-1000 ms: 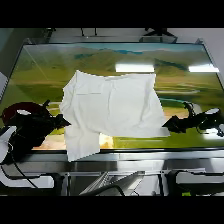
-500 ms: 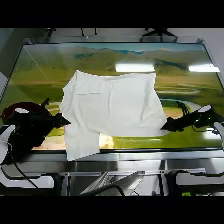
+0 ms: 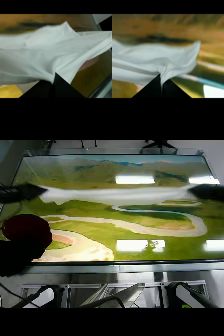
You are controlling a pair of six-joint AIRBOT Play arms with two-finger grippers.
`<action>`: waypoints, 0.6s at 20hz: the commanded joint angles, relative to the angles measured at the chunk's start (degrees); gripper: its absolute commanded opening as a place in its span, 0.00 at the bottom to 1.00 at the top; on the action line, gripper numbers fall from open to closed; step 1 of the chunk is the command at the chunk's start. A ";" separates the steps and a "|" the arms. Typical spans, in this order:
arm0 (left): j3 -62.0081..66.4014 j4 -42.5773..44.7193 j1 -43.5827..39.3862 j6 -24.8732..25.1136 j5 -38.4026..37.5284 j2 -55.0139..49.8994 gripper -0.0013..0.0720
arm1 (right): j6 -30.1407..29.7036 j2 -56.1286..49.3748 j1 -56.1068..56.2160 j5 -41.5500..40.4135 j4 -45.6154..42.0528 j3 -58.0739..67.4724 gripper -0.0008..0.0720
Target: Fold the shirts.
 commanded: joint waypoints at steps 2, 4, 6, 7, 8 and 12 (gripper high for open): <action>21.24 -3.48 3.26 -2.32 1.11 9.62 0.03 | -0.83 13.25 -0.48 -13.03 2.49 14.32 0.04; 27.52 -3.48 6.67 -4.15 2.56 11.82 0.03 | -1.27 16.33 -0.48 -16.06 0.59 17.33 0.04; 31.30 -3.45 10.93 -4.48 2.05 12.63 0.03 | -1.22 17.92 -0.48 -18.27 -4.50 18.43 0.04; 32.15 -3.48 12.70 -4.96 1.57 12.48 0.03 | -1.18 17.99 -0.48 -18.01 -6.25 18.43 0.04; 32.20 -3.58 13.55 -5.31 0.74 11.87 0.03 | -1.16 17.46 -0.46 -16.28 -7.30 18.43 0.04; 25.99 -2.12 4.90 -5.84 -4.81 5.64 0.03 | 0.74 10.51 -0.35 -4.37 -6.71 17.00 0.04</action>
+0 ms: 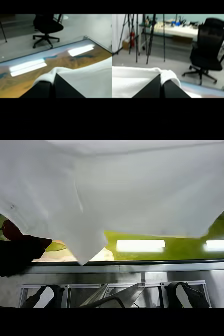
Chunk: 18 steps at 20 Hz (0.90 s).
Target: Fold the shirts.
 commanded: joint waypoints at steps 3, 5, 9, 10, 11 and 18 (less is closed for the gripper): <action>-8.85 15.06 -15.41 -0.61 -1.73 -10.86 0.03 | 3.06 -11.17 0.52 11.63 0.00 -7.08 0.03; -12.15 22.23 -21.40 -0.61 1.99 -17.62 0.03 | 2.80 -16.79 1.42 9.81 0.04 -13.81 0.03; -10.78 25.75 -25.88 -0.92 10.16 -34.62 0.03 | 1.97 -32.46 1.84 3.72 0.24 -21.16 0.03; -8.20 25.77 -26.27 -1.55 11.15 -39.21 0.03 | 1.92 -36.63 1.81 2.95 1.36 -21.14 0.03; -5.44 25.77 -26.73 -2.12 11.21 -43.10 0.03 | 1.44 -40.72 1.73 1.77 3.17 -21.07 0.03; 7.04 35.10 -29.22 -6.80 10.80 -56.13 0.03 | -2.99 -55.74 1.73 -0.61 11.67 -11.76 0.03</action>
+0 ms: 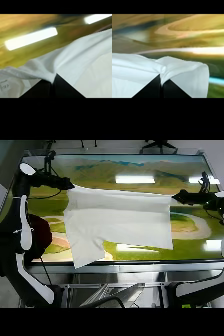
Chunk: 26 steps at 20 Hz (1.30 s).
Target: Fold the shirts.
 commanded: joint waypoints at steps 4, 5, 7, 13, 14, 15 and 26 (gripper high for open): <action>-4.68 8.61 0.02 -2.69 -3.21 -0.98 0.03 | -0.90 -5.44 0.07 2.16 -2.38 4.07 0.03; -5.46 9.94 0.02 -2.80 -4.02 -1.01 0.03 | -0.66 -5.53 0.07 3.74 -5.16 4.07 0.03; -7.06 11.96 -0.35 -3.43 -4.24 -1.01 0.03 | 2.86 -5.51 0.07 4.26 -11.91 4.04 0.03; -11.74 13.40 -2.67 -3.96 1.01 -1.01 0.03 | 5.18 -5.95 1.33 5.51 -15.91 3.61 0.03; -11.76 13.40 -2.71 -3.96 2.08 -1.01 0.03 | 5.20 -6.03 1.66 5.29 -15.93 3.61 0.03; -11.76 13.40 -2.71 -4.04 2.78 -1.01 0.03 | 5.29 -6.21 1.88 5.07 -15.96 3.61 0.03; -11.76 13.38 -2.71 -5.05 1.14 -1.05 0.04 | 6.69 -8.50 2.14 5.03 -17.22 3.63 0.09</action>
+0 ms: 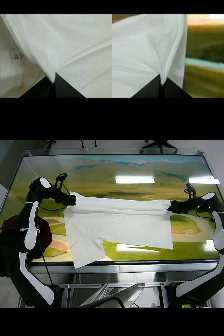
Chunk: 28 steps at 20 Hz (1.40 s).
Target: Fold the shirts.
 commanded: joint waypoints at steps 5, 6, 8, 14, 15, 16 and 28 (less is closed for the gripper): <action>1.42 -0.59 -0.02 -0.57 -5.09 0.00 0.88 | 2.86 1.46 -0.09 3.72 -0.81 0.22 0.34; 2.64 -0.61 -0.02 -1.14 -6.19 0.00 0.92 | 3.04 2.80 -0.09 4.33 -1.05 0.22 0.34; 6.10 -0.04 0.00 -2.51 -10.64 0.00 0.92 | 4.11 6.34 -0.09 5.60 -3.76 0.22 0.34; 2.62 5.46 4.31 -9.27 -27.47 4.48 0.92 | 14.19 17.94 -3.58 12.13 -16.11 -1.53 0.34; -2.78 5.46 4.87 -9.25 -26.40 7.43 0.92 | 14.21 19.65 -5.27 13.33 -16.11 -3.61 0.34; -9.79 5.40 5.51 -9.38 -24.68 11.06 0.92 | 14.23 21.53 -7.39 13.40 -16.17 -6.51 0.34; -61.48 -6.43 1.66 -6.56 0.02 32.39 0.92 | 12.98 22.08 -16.92 8.98 -9.29 -34.10 0.55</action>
